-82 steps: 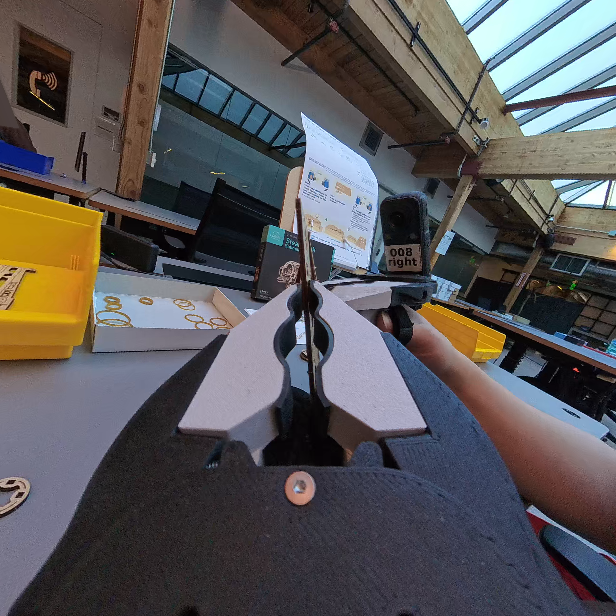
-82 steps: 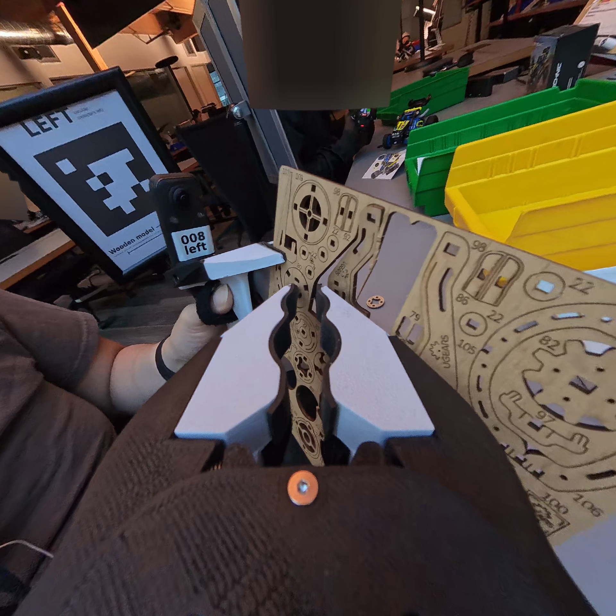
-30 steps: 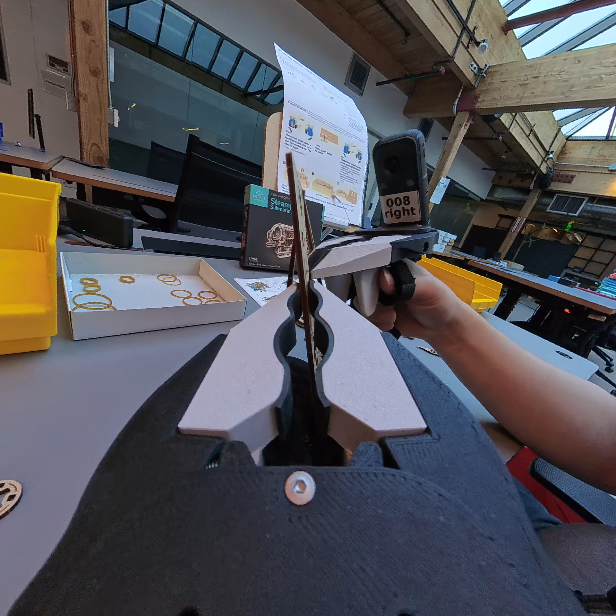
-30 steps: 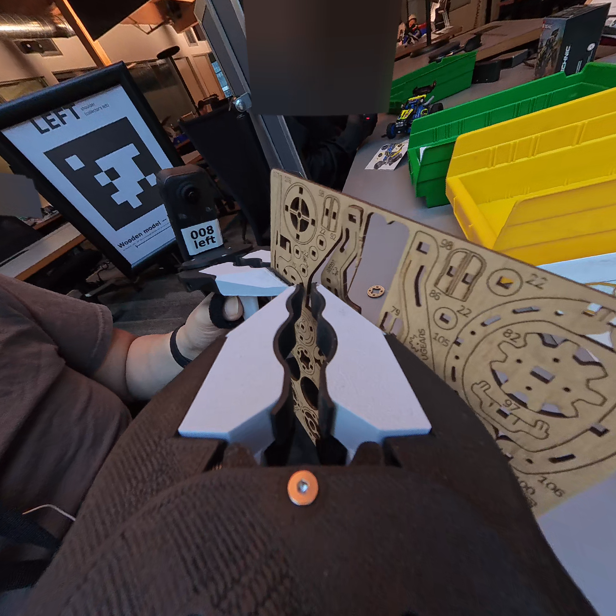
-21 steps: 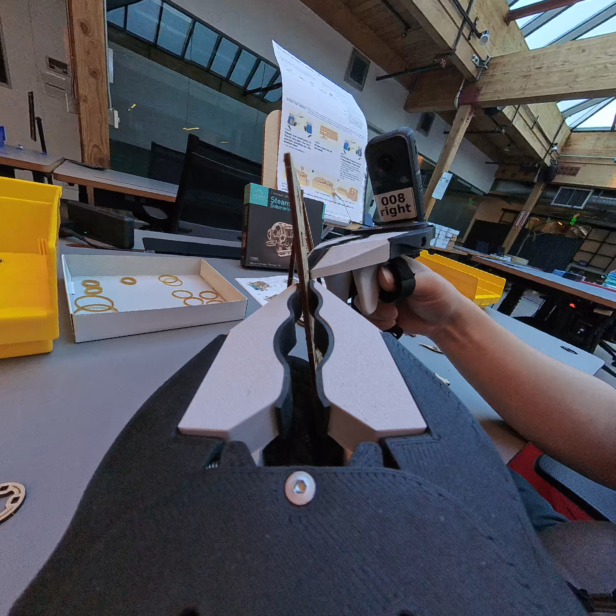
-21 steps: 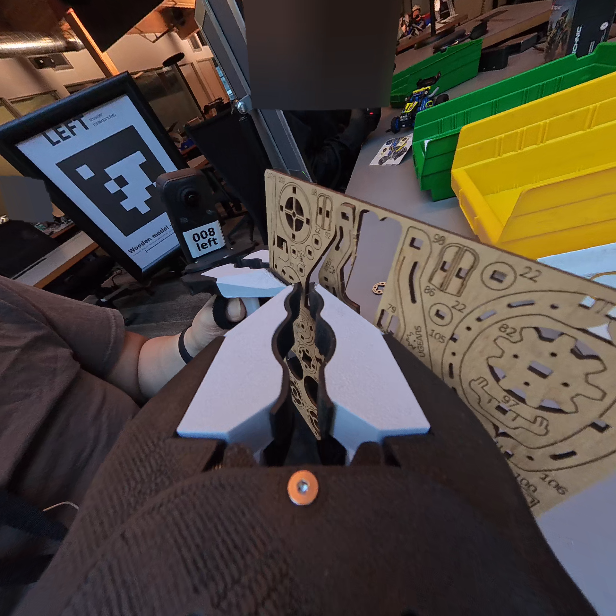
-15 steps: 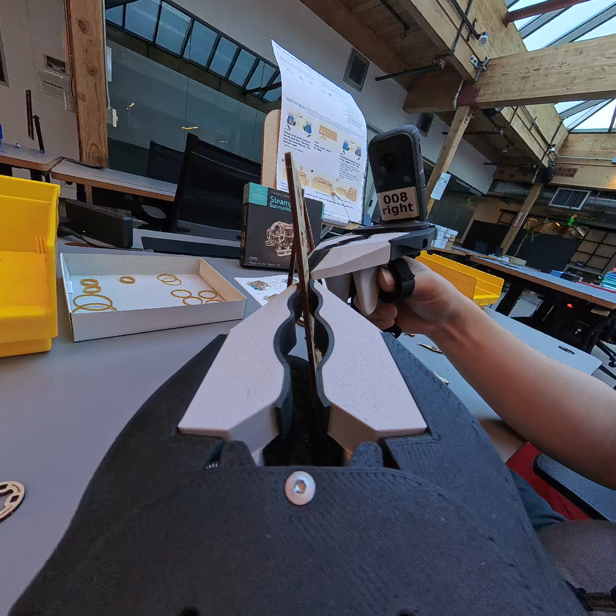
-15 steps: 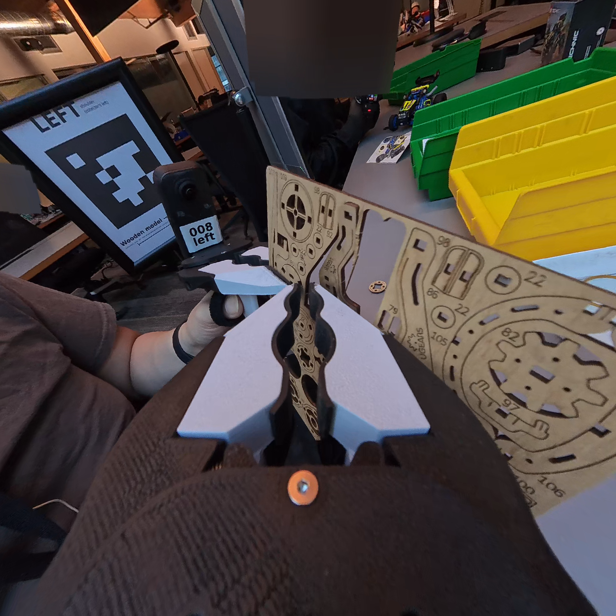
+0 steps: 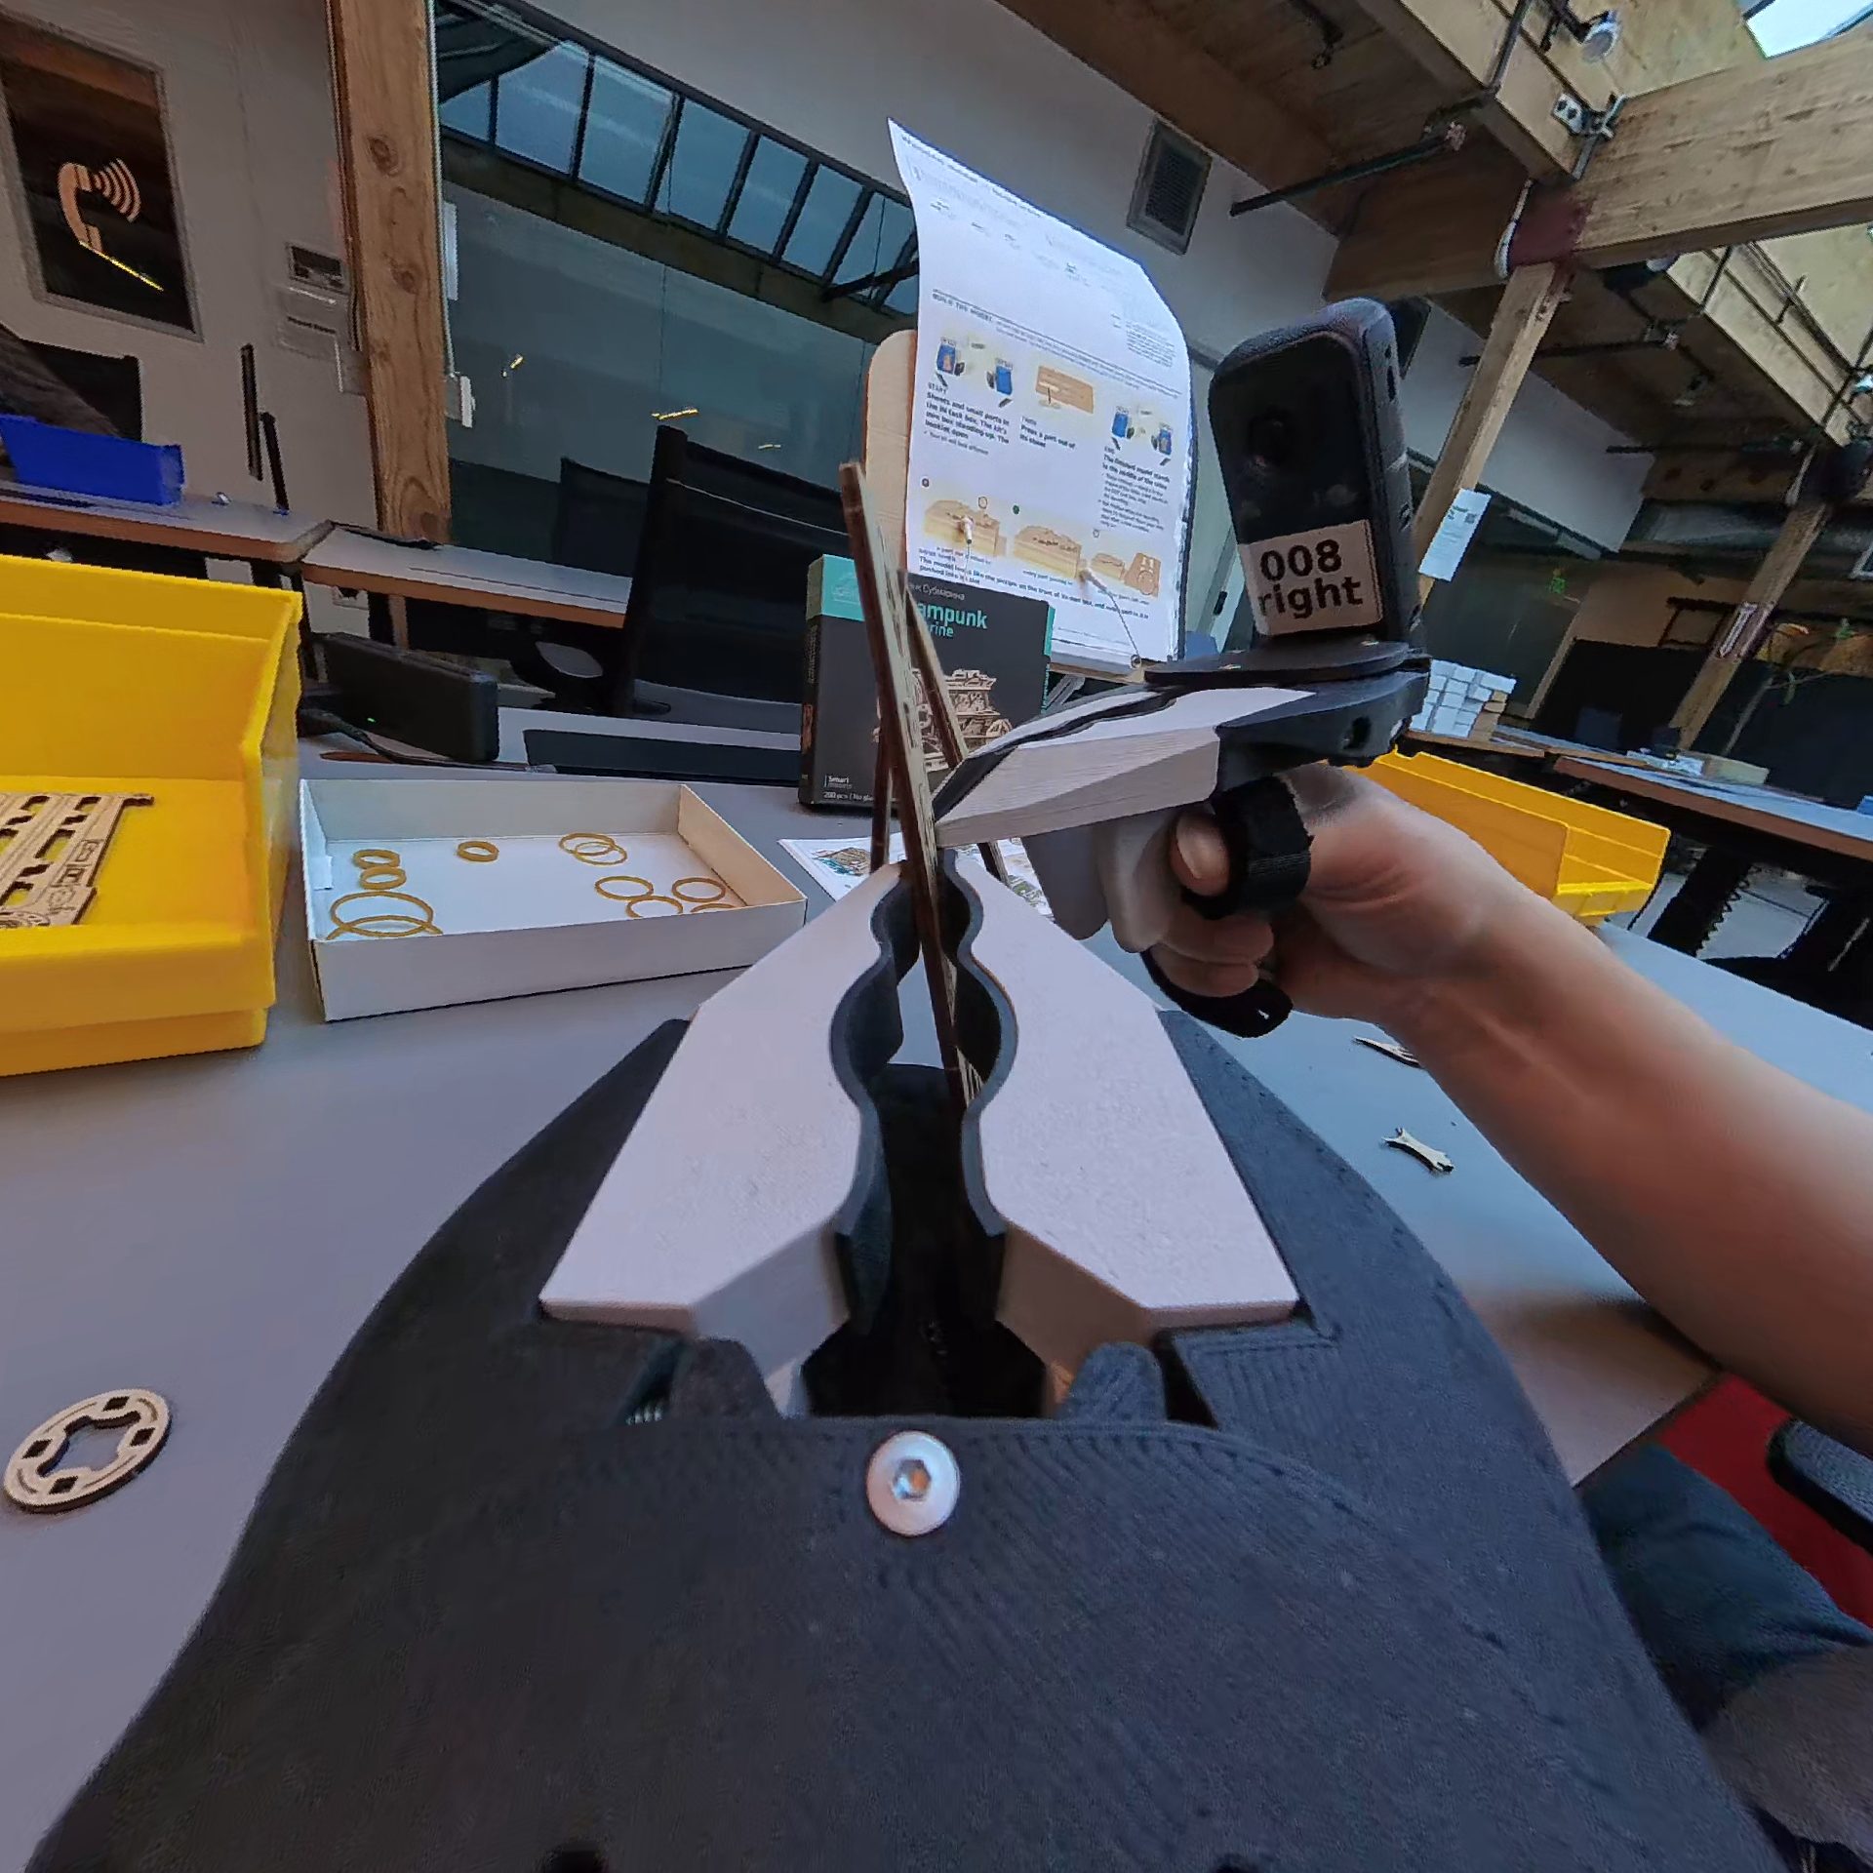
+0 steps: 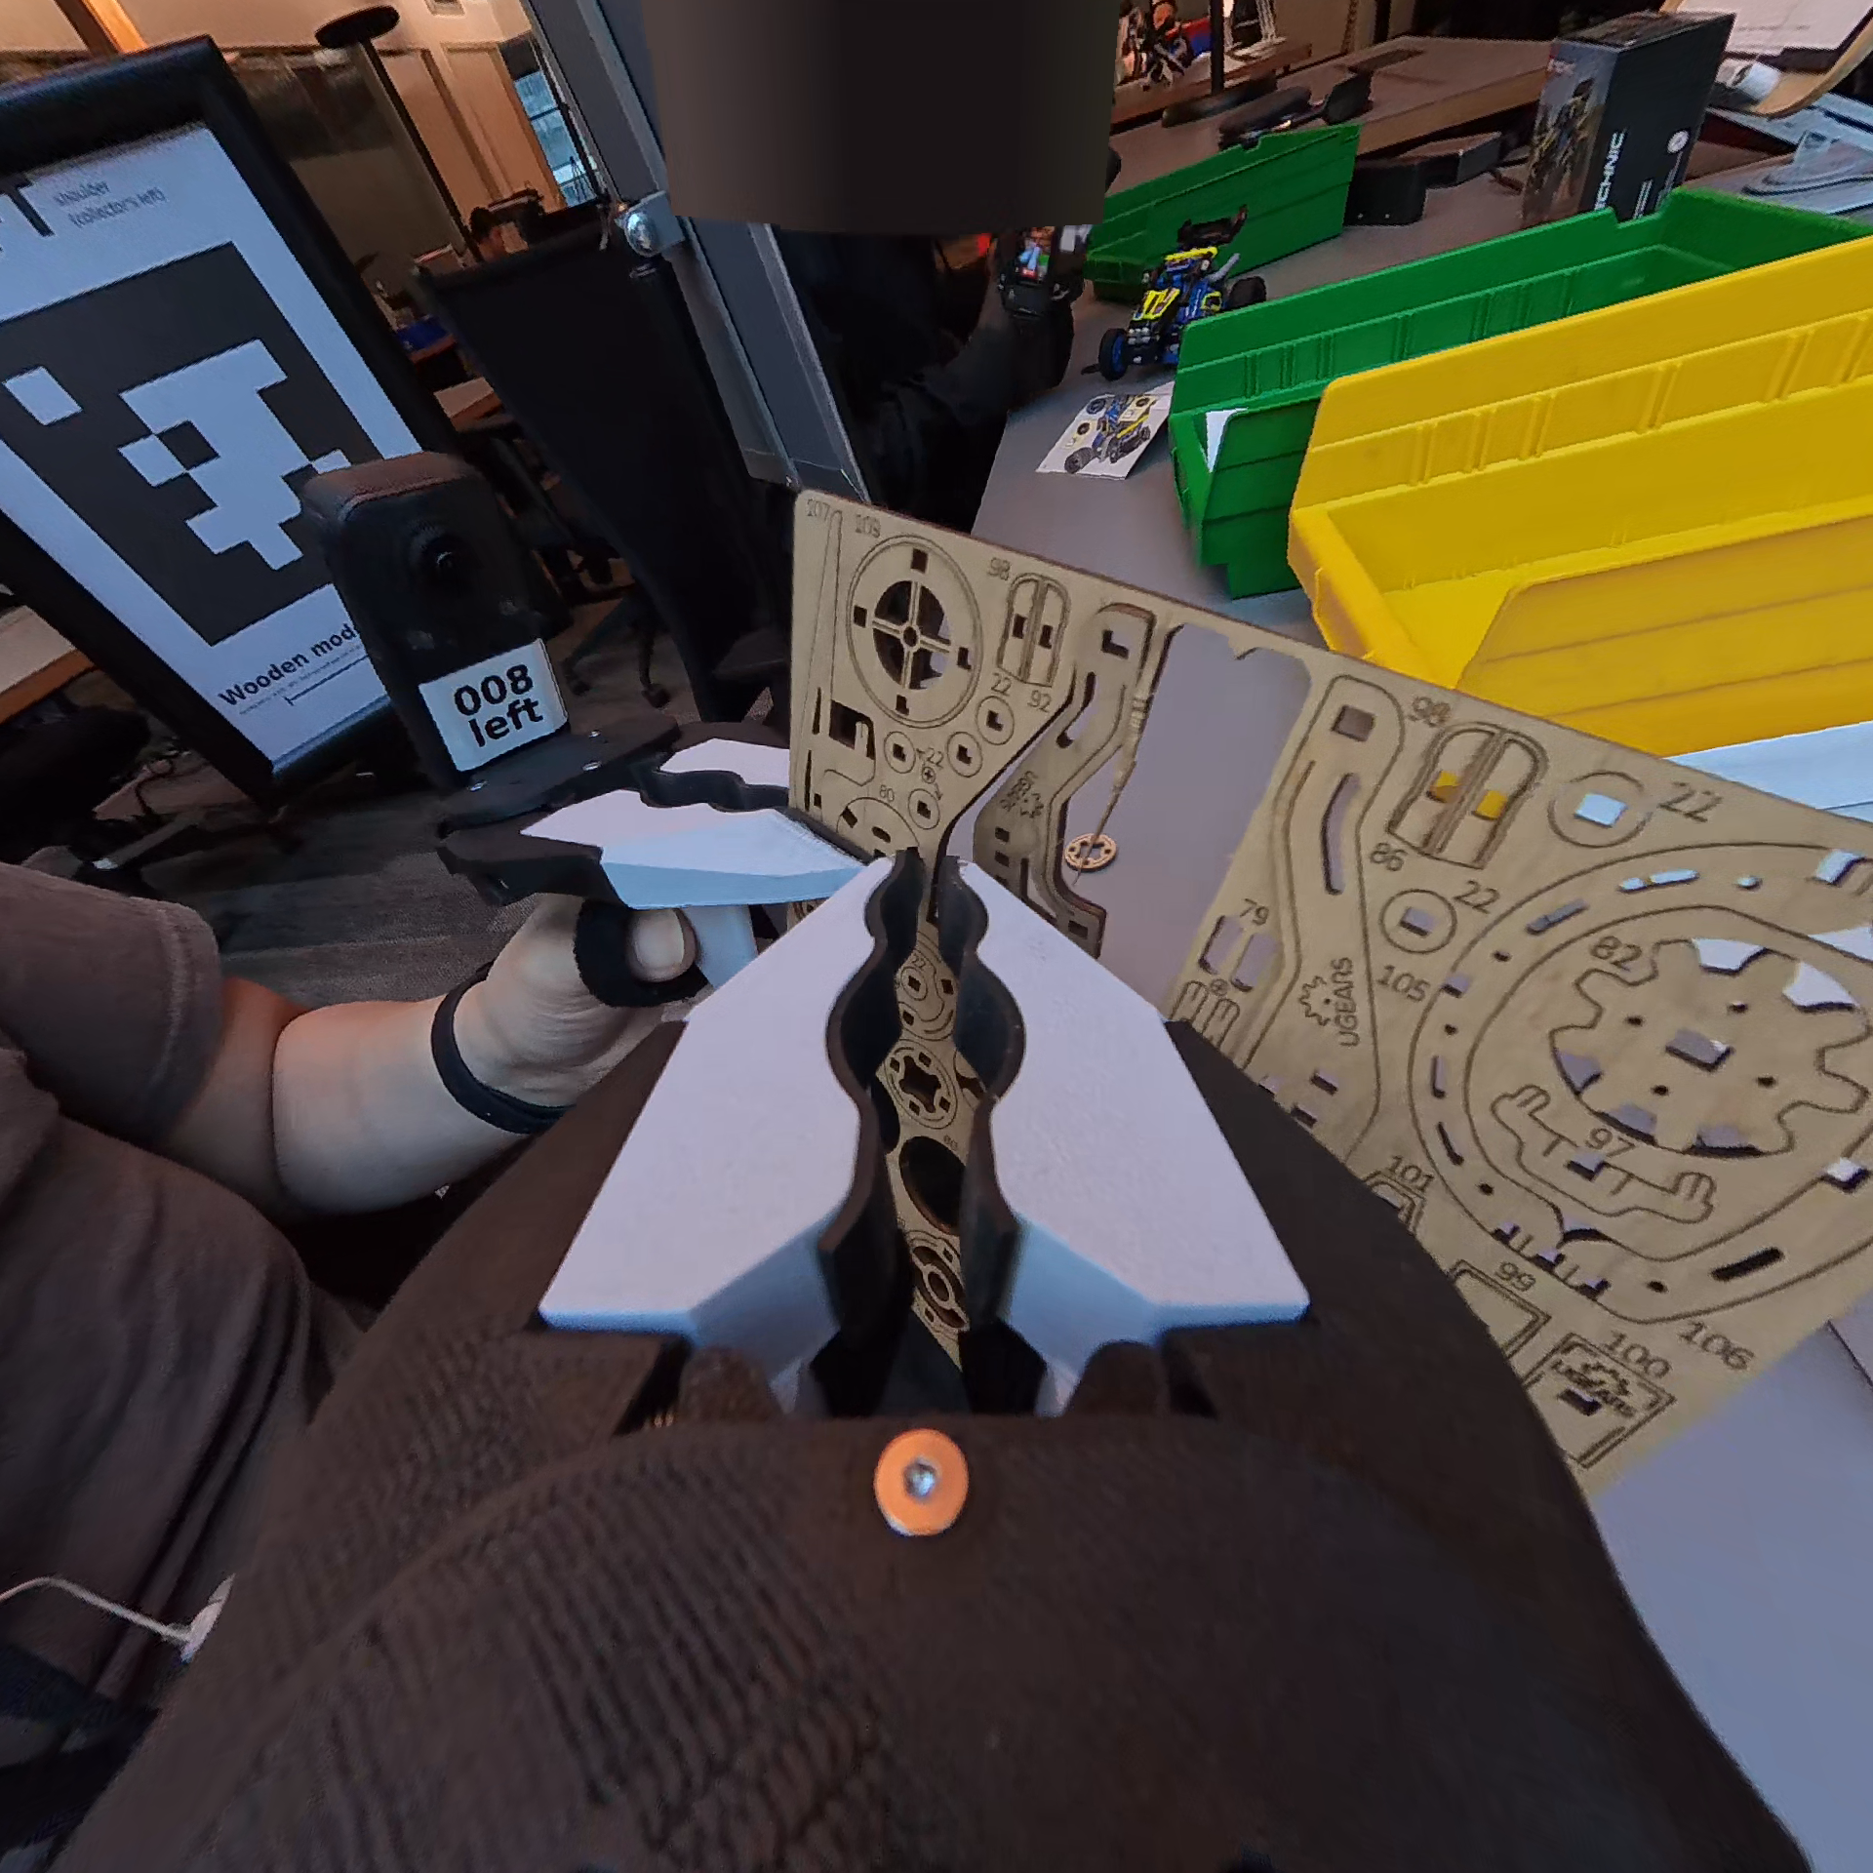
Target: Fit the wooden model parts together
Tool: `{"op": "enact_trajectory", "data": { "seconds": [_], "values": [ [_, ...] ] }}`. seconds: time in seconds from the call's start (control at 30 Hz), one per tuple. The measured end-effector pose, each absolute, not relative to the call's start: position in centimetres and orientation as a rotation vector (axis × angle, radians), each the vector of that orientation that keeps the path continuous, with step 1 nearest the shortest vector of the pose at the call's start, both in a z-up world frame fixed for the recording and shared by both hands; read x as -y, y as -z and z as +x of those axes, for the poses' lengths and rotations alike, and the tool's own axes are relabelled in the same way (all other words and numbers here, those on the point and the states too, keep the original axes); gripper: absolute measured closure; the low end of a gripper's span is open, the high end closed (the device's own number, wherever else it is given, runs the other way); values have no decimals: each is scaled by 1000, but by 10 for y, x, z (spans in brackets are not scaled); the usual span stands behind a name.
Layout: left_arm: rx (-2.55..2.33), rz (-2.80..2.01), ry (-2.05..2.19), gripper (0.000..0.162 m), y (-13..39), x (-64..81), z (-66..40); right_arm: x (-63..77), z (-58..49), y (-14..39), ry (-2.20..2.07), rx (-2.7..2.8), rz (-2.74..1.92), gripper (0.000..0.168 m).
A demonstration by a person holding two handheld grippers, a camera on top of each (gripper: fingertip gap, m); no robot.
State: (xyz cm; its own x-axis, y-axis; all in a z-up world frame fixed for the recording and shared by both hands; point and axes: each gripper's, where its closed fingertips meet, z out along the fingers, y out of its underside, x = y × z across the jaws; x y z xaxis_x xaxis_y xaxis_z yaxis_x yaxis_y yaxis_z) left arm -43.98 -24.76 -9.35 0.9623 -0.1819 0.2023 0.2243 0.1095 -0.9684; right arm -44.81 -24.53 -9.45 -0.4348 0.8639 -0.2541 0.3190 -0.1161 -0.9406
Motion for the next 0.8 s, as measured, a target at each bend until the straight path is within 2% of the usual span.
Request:
{"op": "enact_trajectory", "data": {
  "seconds": [0.37,0.53,0.8],
  "values": [
    [64,-1424,311,161,95,246,-444,244,-453,96,-1502,1684,-1289,165],
    [23,-1403,429,160,94,243,-440,244,-447,93,-1751,1654,-1335,166],
    [-27,-1451,460,161,95,241,-433,249,-444,90,-1764,1675,-1262,166]
  ]
}}
